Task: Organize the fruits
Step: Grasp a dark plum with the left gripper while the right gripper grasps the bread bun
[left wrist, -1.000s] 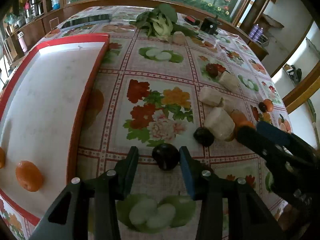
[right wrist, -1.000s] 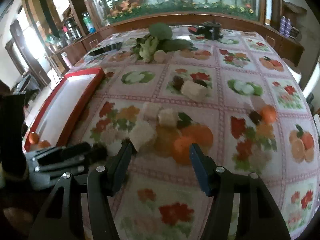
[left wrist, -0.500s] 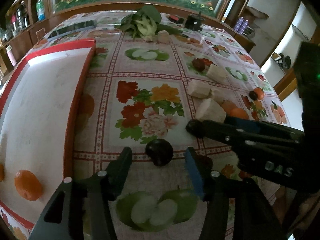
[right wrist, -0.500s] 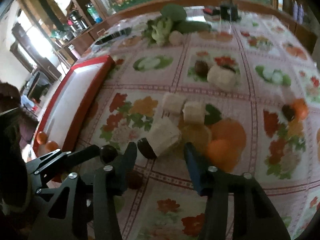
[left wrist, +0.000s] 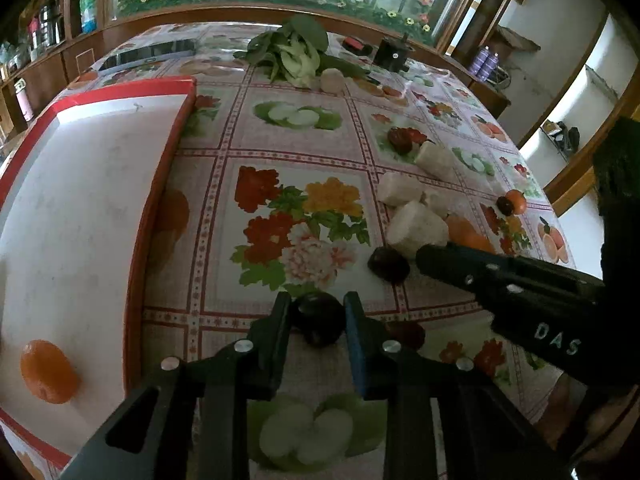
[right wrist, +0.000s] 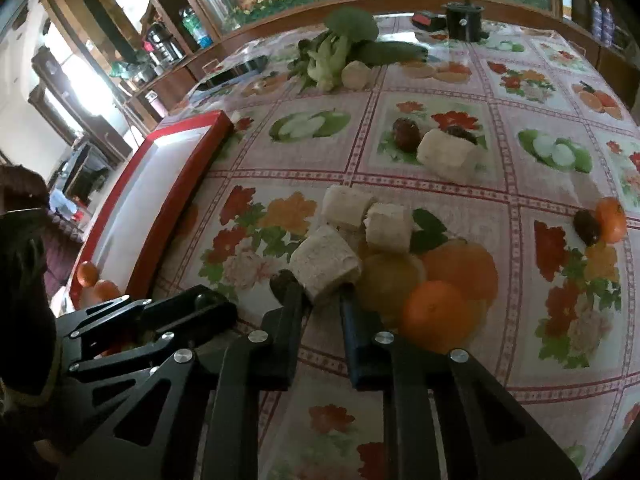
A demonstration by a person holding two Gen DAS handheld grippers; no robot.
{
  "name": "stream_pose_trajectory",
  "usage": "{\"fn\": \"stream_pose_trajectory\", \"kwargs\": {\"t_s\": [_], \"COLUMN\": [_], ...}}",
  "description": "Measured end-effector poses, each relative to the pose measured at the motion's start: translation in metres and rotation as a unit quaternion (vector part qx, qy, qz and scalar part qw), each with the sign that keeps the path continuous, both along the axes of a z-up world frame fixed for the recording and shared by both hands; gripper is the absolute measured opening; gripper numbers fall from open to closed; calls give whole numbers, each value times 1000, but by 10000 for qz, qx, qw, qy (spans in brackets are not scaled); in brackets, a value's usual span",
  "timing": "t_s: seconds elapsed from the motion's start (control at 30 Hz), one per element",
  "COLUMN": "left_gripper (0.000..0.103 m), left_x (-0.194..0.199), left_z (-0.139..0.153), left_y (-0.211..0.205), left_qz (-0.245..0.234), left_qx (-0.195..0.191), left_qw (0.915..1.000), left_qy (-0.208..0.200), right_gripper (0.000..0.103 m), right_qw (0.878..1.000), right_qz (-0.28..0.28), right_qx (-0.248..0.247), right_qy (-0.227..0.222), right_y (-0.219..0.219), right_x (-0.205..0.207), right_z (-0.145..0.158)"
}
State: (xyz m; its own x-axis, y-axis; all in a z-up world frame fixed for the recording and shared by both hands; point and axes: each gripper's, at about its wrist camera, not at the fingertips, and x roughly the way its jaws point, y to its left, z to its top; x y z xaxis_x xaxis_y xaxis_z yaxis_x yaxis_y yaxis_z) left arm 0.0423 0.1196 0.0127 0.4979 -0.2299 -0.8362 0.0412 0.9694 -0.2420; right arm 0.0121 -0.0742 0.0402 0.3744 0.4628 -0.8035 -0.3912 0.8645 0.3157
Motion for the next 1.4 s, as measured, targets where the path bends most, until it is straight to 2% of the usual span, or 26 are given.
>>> {"fn": "stream_pose_trajectory", "kwargs": {"t_s": [0.17, 0.37, 0.5, 0.67, 0.87, 0.93, 1.0, 1.07, 1.1, 1.2, 1.27, 1.3, 1.33, 1.4], "left_gripper": [29, 29, 29, 29, 29, 29, 29, 29, 29, 29, 29, 29, 29, 29], "left_x": [-8, -14, -18, -18, -19, -20, -21, -21, -21, -21, -21, -20, -21, -21], "left_z": [2, 2, 1, -1, -1, -1, 1, 1, 0, -1, -1, -1, -1, -1], "left_y": [-1, 2, 4, 9, 10, 12, 12, 11, 10, 10, 10, 10, 10, 10], "left_qz": [-27, 9, 56, 133, 119, 125, 107, 70, 69, 72, 60, 51, 46, 30], "left_qx": [10, -86, -113, -226, -250, -361, -375, -303, -305, -352, -348, -347, -342, -331], "left_qw": [10000, 9999, 9999, 9996, 9996, 9992, 9992, 9995, 9995, 9993, 9993, 9993, 9993, 9994], "left_qy": [-30, 53, 64, 113, 64, 94, 54, 54, 87, 114, 115, 113, 106, 100], "right_gripper": [17, 18, 25, 28, 22, 16, 16, 16, 17, 18, 21, 31, 36, 36], "right_qw": [9999, 10000, 9997, 9989, 9997, 9997, 9996, 9998, 9998, 9984, 9964, 9956, 9950, 9945], "right_qz": [-12, 37, 60, -17, -21, -67, -83, -84, -15, -251, -365, -449, -511, -589], "right_qx": [-23, -9, -110, 269, 188, 208, 281, 151, 164, 160, 390, 421, 461, 516], "right_qy": [-154, 48, 203, 373, 140, 50, -55, -96, 76, 487, 658, 702, 722, 700], "right_y": [-6, 1, 13, 12, 10, 7, 3, 3, 4, 3, 2, 3, 4, 7], "right_x": [-6, -2, 2, 14, 12, 8, 2, 1, 3, 8, 9, 10, 11, 14], "right_z": [7, 5, -2, -9, -5, -1, 5, 6, 3, -7, -9, -9, -9, -6]}}
